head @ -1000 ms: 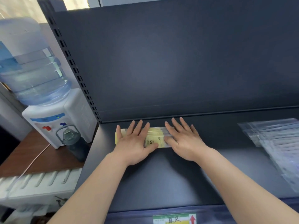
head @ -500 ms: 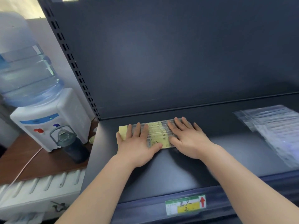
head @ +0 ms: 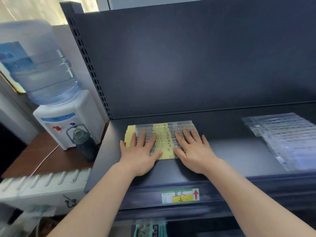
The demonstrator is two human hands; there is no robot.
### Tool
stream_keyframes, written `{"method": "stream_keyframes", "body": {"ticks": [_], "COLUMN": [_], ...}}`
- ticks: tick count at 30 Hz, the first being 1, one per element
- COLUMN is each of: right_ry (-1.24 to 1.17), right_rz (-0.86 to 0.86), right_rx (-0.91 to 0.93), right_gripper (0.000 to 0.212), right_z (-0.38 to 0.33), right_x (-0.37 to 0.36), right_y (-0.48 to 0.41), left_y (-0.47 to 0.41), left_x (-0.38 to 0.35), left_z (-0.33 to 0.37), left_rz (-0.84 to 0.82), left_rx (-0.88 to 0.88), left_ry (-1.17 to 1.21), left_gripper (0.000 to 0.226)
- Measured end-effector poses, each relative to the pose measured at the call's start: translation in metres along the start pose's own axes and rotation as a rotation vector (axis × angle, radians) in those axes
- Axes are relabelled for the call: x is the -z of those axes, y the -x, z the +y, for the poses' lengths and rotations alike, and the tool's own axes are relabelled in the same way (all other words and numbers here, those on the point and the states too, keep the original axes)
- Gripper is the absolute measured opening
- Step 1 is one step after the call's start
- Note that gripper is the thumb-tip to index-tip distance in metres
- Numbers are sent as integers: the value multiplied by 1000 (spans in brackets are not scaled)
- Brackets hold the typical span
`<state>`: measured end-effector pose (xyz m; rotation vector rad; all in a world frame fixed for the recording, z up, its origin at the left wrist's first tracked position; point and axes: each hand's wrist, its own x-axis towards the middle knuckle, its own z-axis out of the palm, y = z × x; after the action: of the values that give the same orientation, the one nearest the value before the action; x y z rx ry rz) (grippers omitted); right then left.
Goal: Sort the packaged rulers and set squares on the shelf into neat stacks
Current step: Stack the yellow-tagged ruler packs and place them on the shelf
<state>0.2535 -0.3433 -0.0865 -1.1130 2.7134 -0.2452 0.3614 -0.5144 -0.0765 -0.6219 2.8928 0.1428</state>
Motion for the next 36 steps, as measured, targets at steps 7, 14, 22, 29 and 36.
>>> {"method": "stream_keyframes", "body": {"ticks": [7, 14, 22, 29, 36], "right_ry": [20, 1, 10, -26, -38], "right_rz": [-15, -47, -104, -10, 39], "right_rx": [36, 49, 58, 72, 62], "right_gripper": [61, 58, 58, 56, 58], "right_z": [2, 5, 1, -10, -16], "right_x": [-2, 1, 3, 11, 9], "right_y": [19, 37, 53, 50, 22], "left_y": [22, 52, 70, 55, 22], "left_x": [-2, -1, 5, 12, 11], "left_z": [13, 24, 27, 18, 3], "left_rz": [-76, -131, -175, -86, -10], "left_rx": [45, 69, 45, 28, -1], "left_ry": [48, 30, -14, 45, 48], "left_gripper": [68, 90, 95, 84, 81]}}
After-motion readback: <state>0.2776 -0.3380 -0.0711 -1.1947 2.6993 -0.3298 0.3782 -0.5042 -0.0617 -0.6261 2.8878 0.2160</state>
